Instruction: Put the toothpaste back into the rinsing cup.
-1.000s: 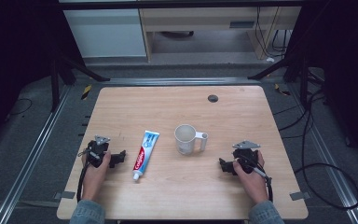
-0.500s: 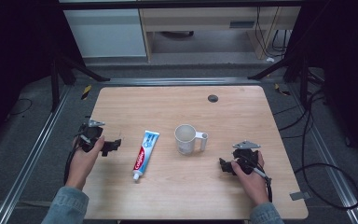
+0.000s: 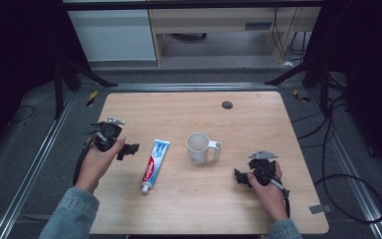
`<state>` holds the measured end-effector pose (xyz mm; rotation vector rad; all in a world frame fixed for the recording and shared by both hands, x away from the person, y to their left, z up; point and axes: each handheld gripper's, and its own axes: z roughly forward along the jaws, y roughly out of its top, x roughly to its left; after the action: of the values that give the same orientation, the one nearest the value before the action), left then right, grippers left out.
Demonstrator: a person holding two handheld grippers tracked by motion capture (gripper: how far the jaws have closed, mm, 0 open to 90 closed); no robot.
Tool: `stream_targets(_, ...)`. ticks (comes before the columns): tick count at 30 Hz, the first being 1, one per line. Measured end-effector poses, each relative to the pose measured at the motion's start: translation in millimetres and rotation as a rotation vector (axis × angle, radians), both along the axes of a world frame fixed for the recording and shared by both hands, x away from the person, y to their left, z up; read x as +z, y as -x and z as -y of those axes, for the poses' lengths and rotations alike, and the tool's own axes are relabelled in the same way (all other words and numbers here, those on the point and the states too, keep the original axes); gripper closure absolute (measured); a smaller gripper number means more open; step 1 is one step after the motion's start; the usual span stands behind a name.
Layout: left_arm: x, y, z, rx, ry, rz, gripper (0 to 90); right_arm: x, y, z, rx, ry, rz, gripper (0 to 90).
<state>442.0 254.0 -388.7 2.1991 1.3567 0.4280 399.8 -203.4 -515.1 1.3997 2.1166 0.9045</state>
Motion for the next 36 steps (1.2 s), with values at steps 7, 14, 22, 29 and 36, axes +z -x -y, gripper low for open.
stream_targets(7,-6.8,-6.9,27.8,-0.051,-0.058,-0.108,12.6,0.0,0.0,0.0,0.0,0.0,0.0,0.6)
stream_targets(14,-9.6,-14.7,55.6,-0.123,-0.146,-0.193,12.2,0.0,0.2,-0.1,-0.001,-0.001,-0.001,0.6)
stream_targets(22,-30.6,-38.4,72.1,-0.108,-0.227,-0.316,15.9,-0.2,0.6,0.2,0.0,0.0,0.002,0.6)
stream_targets(29,-41.9,-50.6,86.8,-0.063,-0.218,-0.354,16.4,-0.1,0.6,0.2,0.0,-0.001,0.001,0.6)
stream_targets(36,-48.2,-60.5,95.0,-0.029,-0.222,-0.373,17.2,-0.1,0.6,0.0,-0.001,-0.003,0.001,0.6)
